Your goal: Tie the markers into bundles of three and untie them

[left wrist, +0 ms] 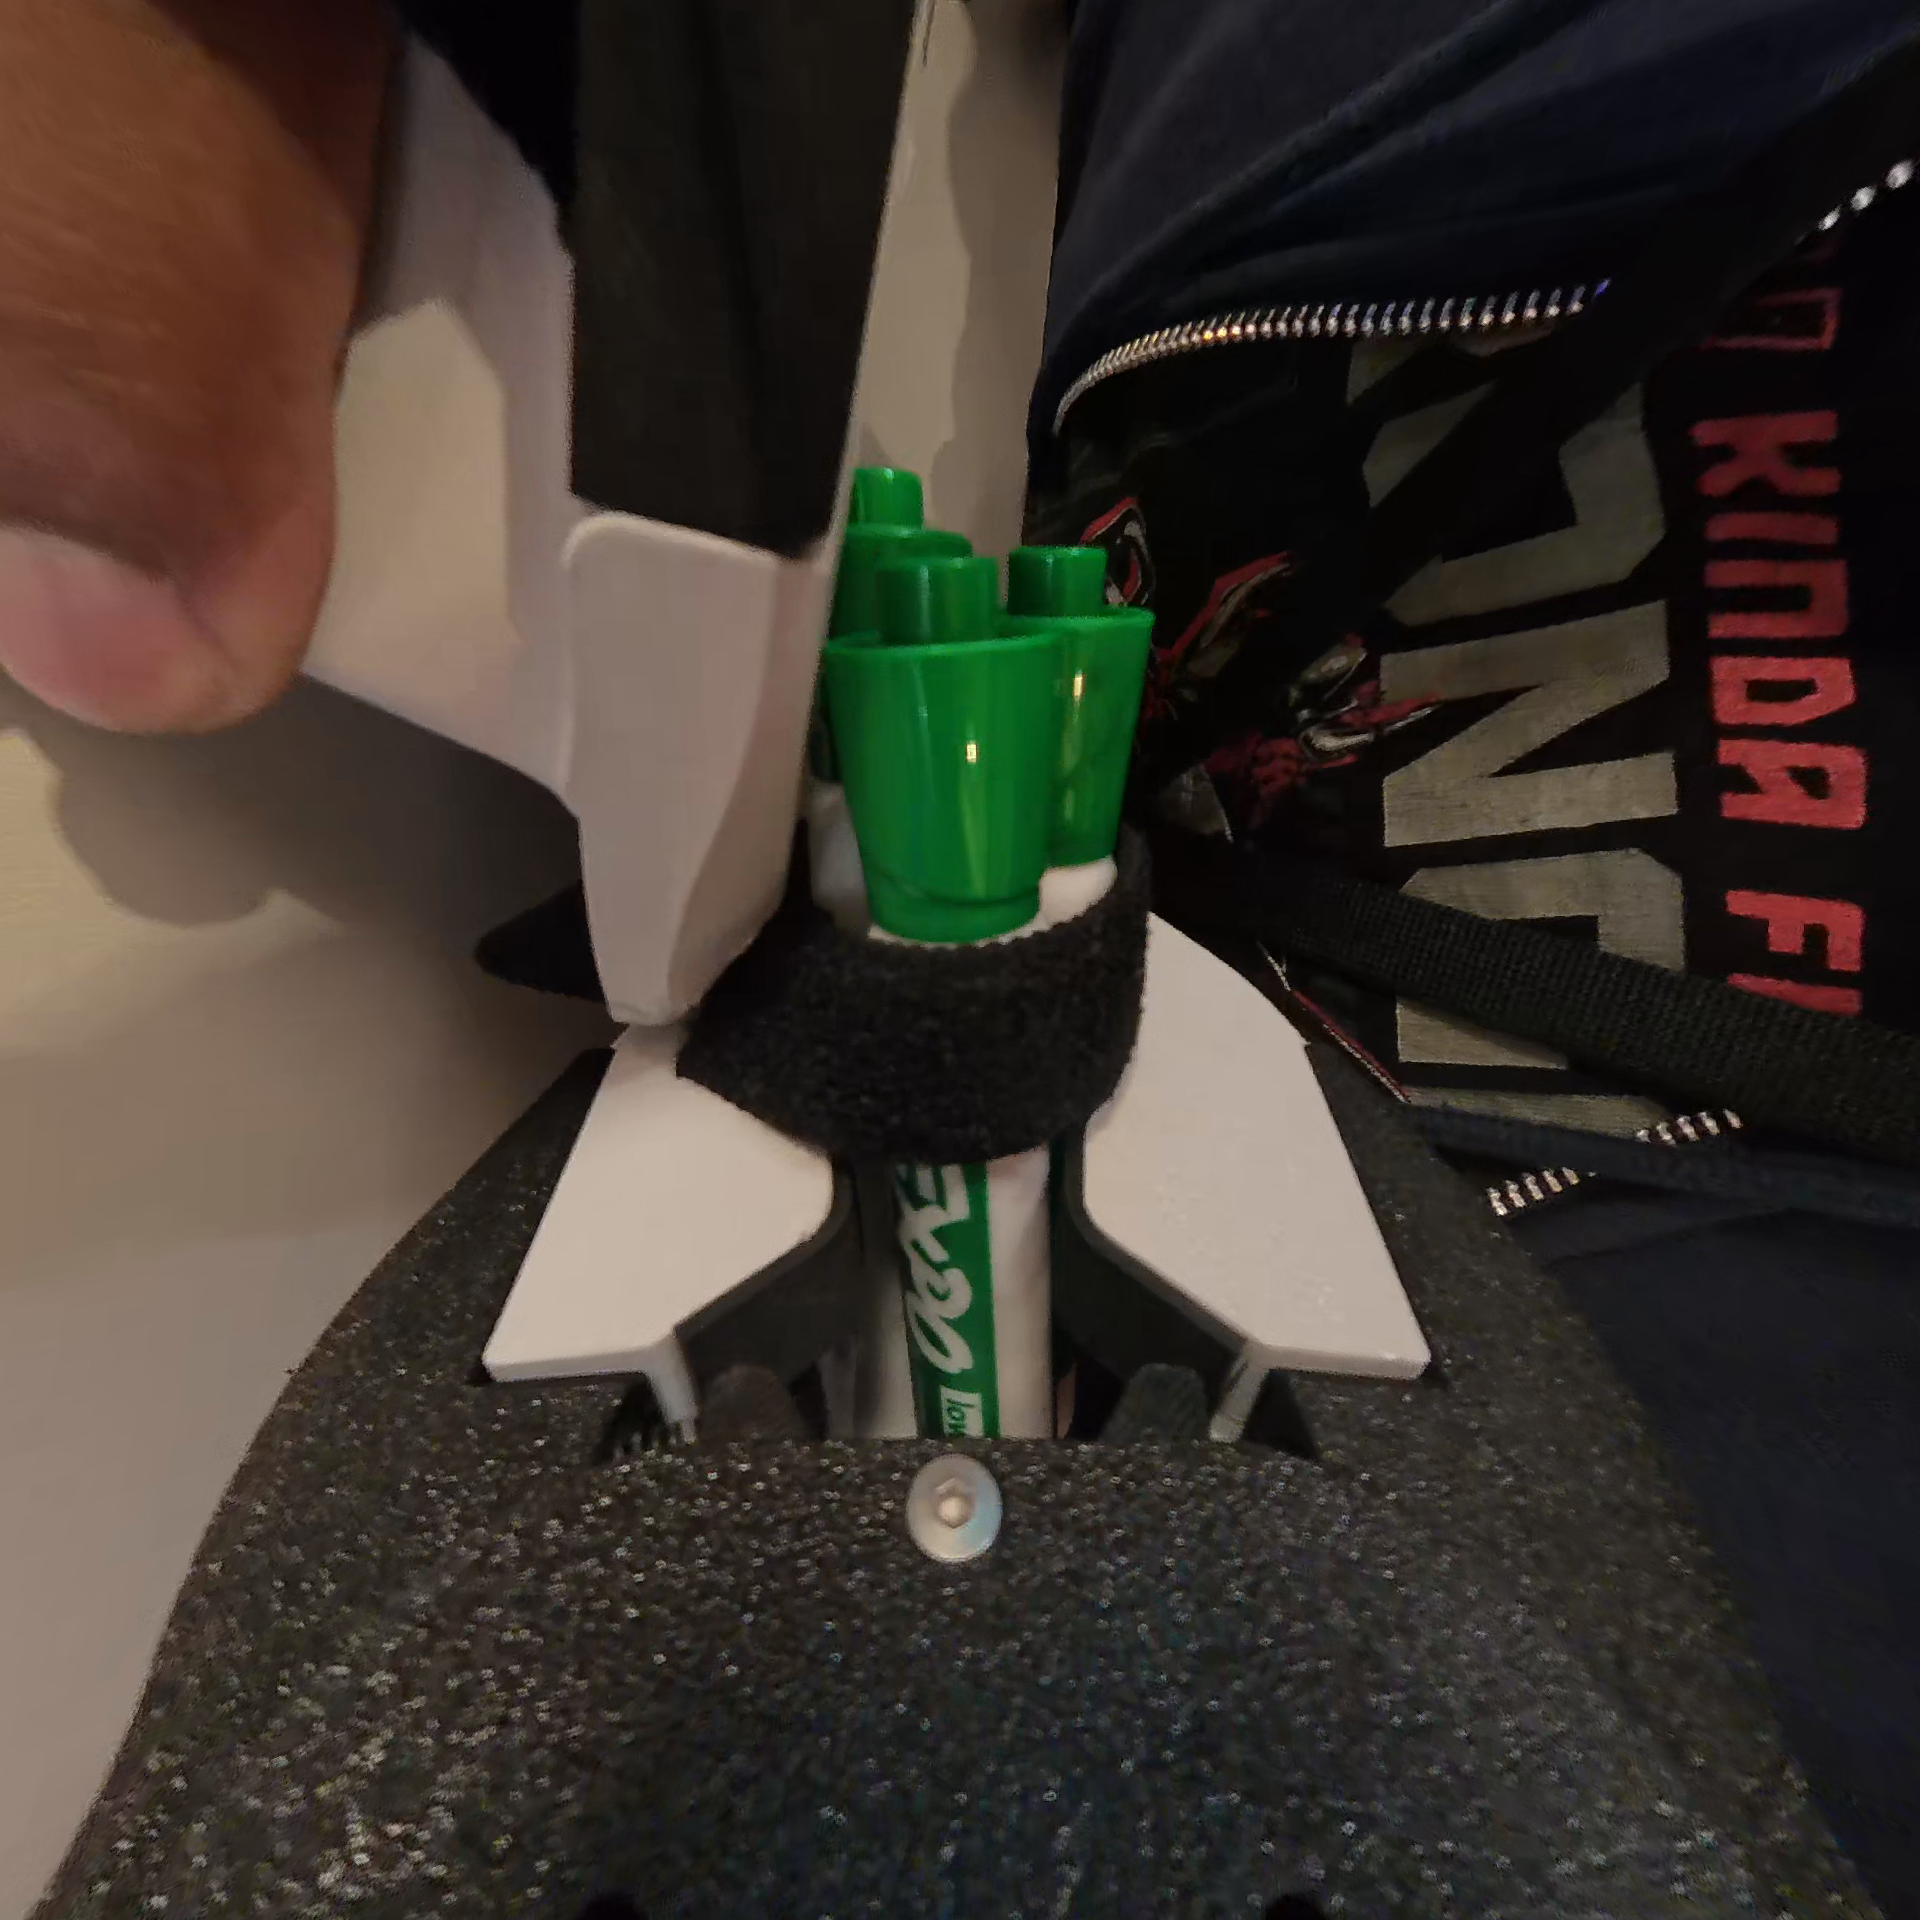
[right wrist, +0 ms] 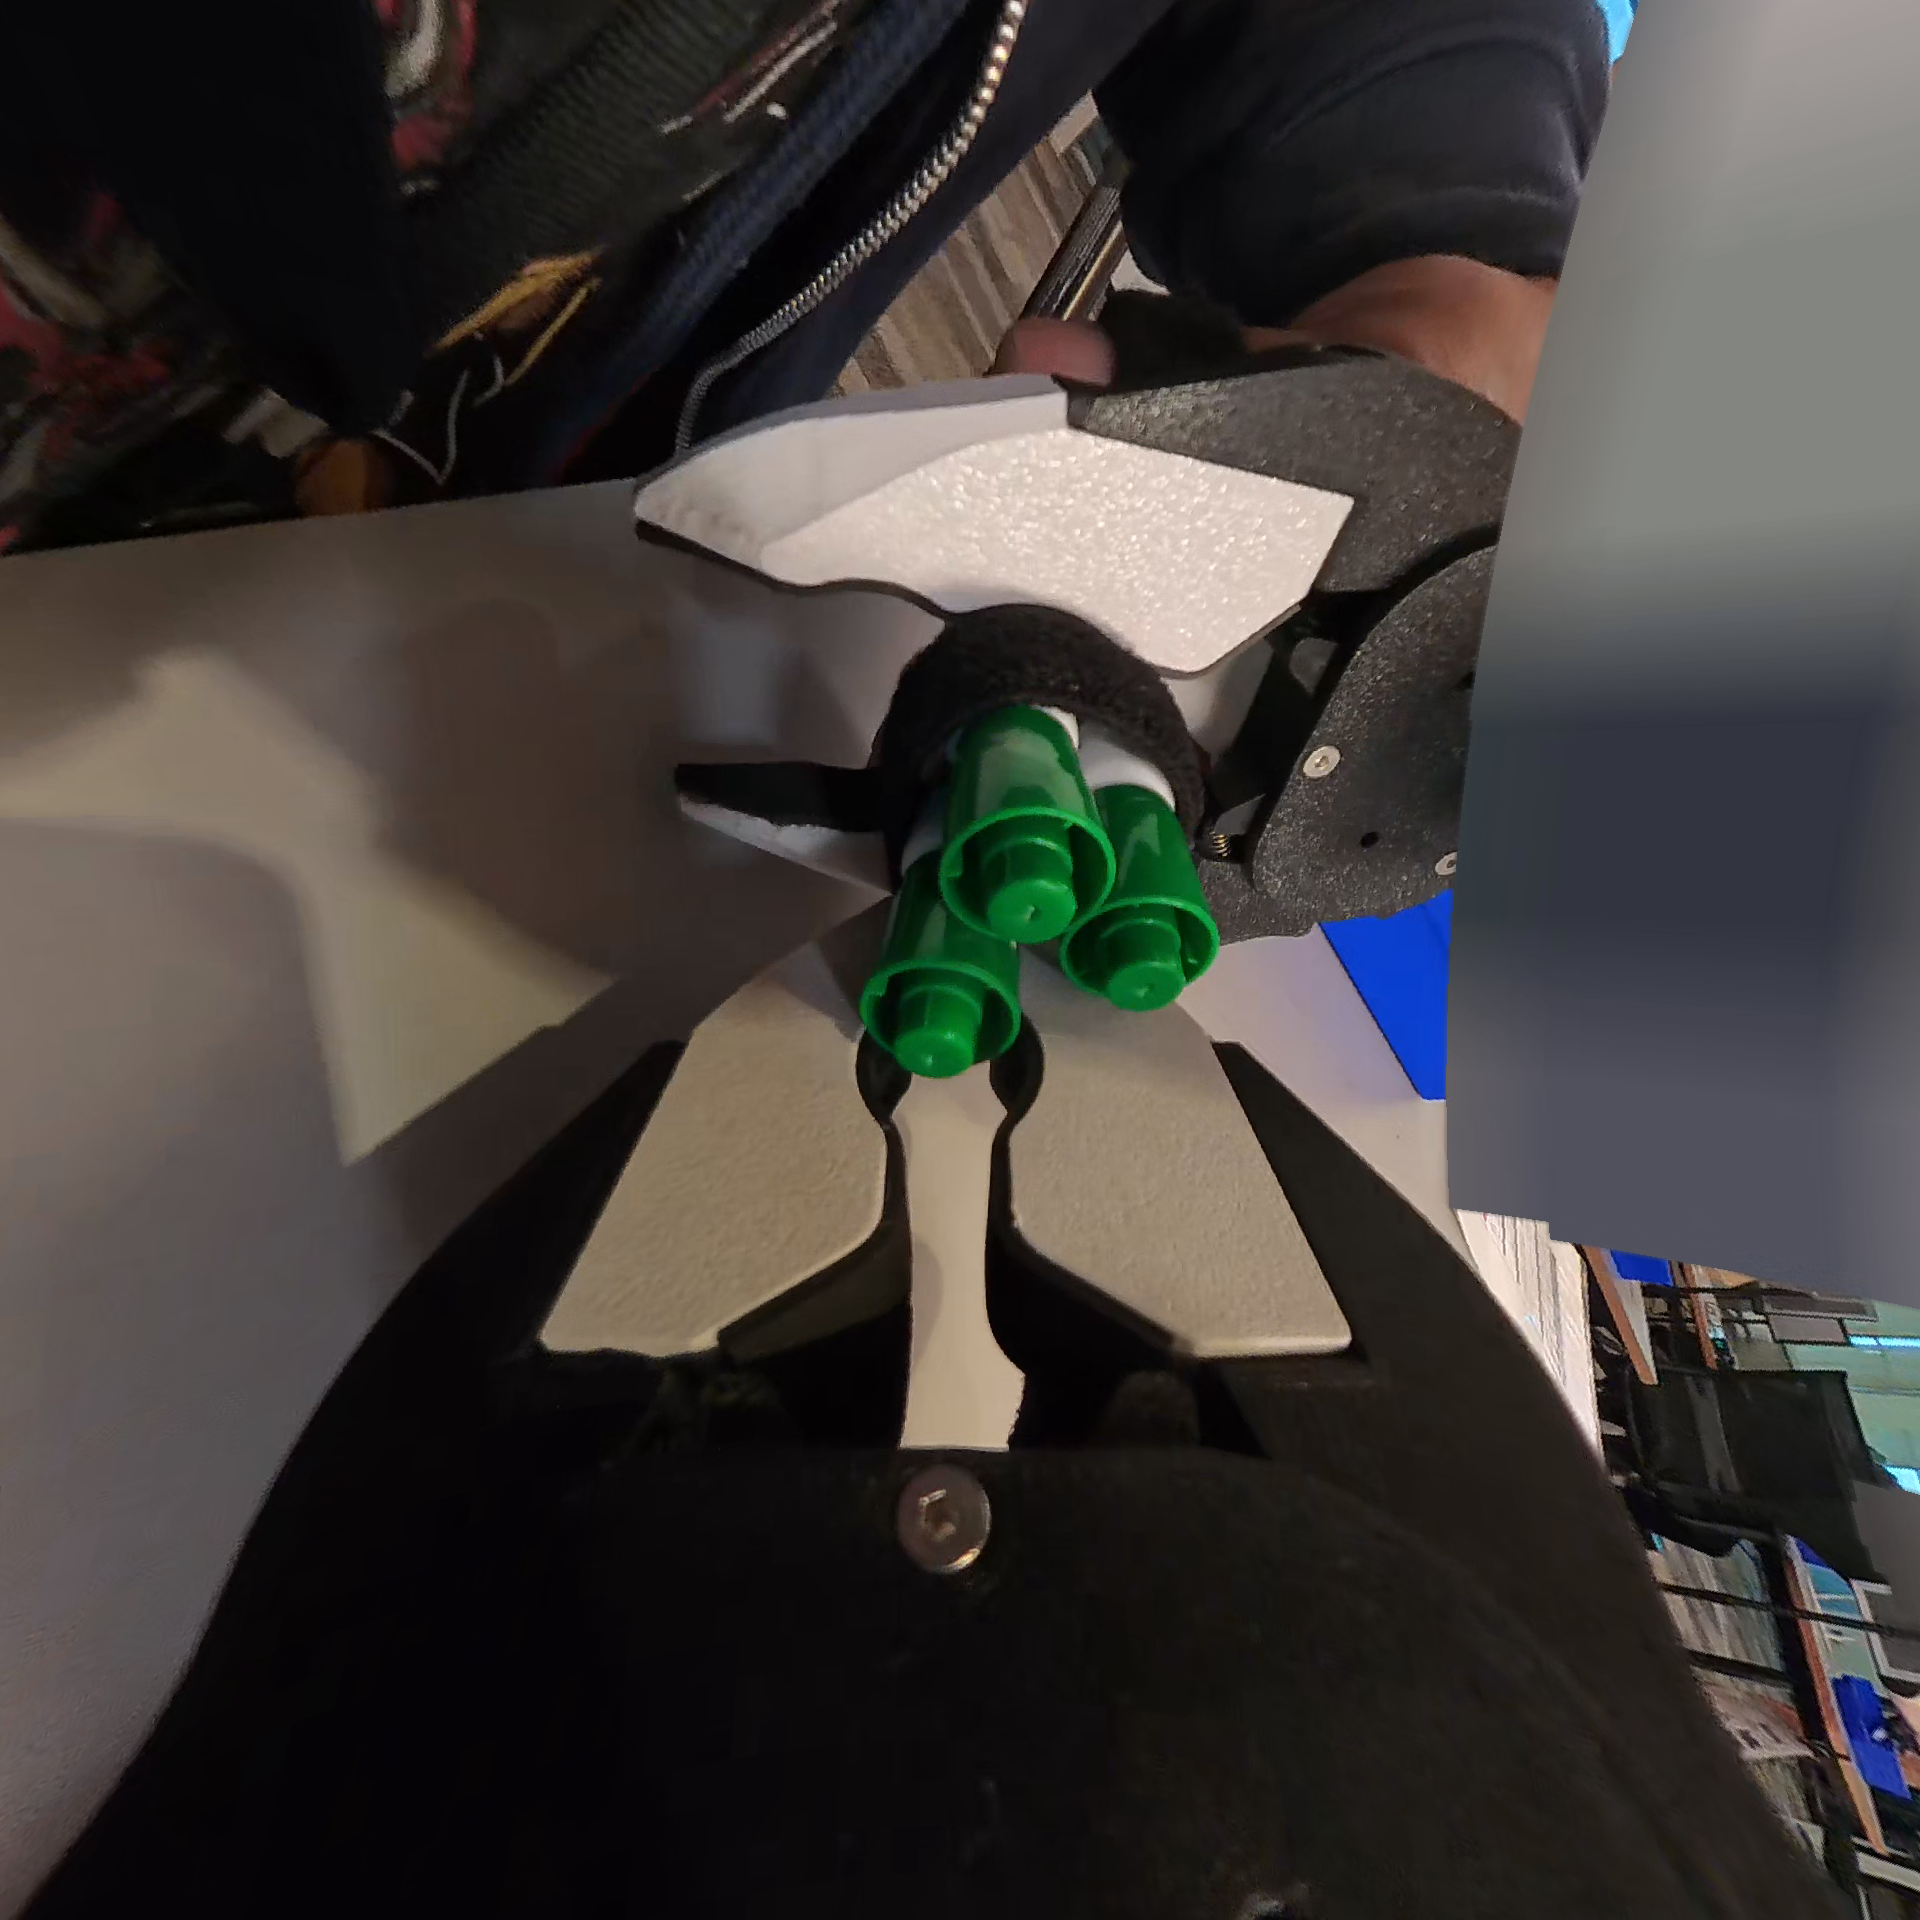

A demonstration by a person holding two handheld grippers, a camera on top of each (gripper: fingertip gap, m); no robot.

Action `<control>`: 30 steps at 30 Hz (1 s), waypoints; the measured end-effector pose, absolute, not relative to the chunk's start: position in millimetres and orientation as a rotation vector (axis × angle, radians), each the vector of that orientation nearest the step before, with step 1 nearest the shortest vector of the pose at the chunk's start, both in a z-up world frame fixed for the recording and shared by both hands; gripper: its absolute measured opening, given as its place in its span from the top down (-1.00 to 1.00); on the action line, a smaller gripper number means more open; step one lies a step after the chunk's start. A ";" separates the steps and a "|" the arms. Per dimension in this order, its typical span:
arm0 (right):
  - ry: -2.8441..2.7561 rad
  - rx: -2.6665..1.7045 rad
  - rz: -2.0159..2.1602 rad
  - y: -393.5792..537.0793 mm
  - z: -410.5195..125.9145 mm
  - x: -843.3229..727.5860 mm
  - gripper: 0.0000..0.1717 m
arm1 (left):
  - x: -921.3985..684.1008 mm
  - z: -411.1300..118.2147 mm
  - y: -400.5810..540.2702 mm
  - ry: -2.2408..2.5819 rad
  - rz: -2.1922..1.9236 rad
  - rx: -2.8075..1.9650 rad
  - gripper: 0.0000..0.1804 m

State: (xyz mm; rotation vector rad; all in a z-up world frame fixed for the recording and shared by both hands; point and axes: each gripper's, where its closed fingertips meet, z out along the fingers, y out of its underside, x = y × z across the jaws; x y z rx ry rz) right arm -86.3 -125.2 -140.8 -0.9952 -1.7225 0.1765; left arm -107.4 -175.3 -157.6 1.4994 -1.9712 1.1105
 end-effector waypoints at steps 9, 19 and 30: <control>-1.647 -0.989 0.072 -116.5 -137.7 -86.2 0.88 | -110.1 -154.6 -175.8 -1.917 1.136 1.489 0.51; -1.619 -1.006 0.141 -122.2 -132.1 -87.1 0.70 | -112.1 -147.7 -182.0 -1.832 1.189 1.435 0.55; -1.615 -1.010 0.201 -127.6 -131.3 -88.0 0.56 | -115.5 -139.7 -188.2 -1.725 1.217 1.390 0.53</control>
